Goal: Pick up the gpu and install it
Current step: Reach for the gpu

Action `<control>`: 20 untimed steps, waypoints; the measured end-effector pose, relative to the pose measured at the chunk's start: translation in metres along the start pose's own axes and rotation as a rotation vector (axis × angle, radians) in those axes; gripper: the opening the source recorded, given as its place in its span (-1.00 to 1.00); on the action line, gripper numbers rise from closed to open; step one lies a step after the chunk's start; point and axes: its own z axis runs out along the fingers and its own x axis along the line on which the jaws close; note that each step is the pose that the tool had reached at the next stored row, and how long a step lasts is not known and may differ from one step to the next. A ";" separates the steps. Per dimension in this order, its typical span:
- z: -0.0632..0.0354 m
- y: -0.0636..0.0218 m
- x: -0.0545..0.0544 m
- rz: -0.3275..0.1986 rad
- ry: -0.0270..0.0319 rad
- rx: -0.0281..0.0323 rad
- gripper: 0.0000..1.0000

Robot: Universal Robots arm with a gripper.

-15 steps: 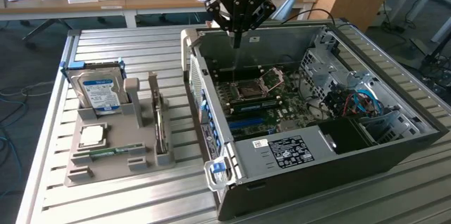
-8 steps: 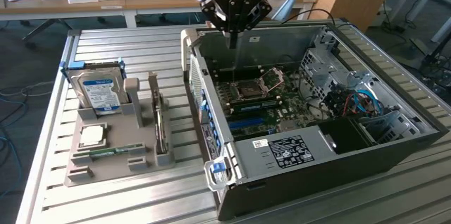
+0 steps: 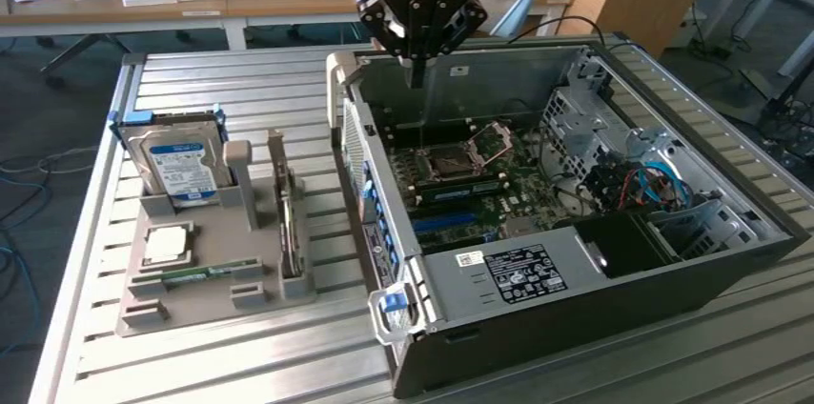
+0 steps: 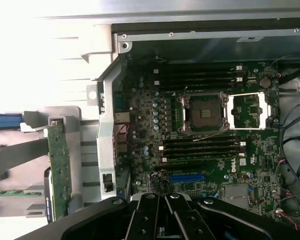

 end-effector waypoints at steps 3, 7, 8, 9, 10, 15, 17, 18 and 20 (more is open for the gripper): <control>0.0000 -0.0001 0.001 0.000 0.0000 0.0001 -0.79; -0.0002 -0.0003 0.003 0.000 0.0001 0.0001 -0.79; -0.0002 -0.0003 0.004 0.000 0.0001 0.0001 -0.79; -0.0002 -0.0005 0.006 0.000 0.0000 0.0001 -0.79; -0.0002 -0.0006 0.008 0.000 0.0000 0.0001 -0.79; -0.0004 -0.0013 0.017 0.000 0.0000 0.0000 -0.79; -0.0005 -0.0015 0.020 0.000 0.0000 0.0001 -0.79; -0.0005 -0.0016 0.022 0.000 0.0000 0.0000 -0.79; -0.0006 -0.0019 0.026 0.000 0.0000 0.0001 -0.79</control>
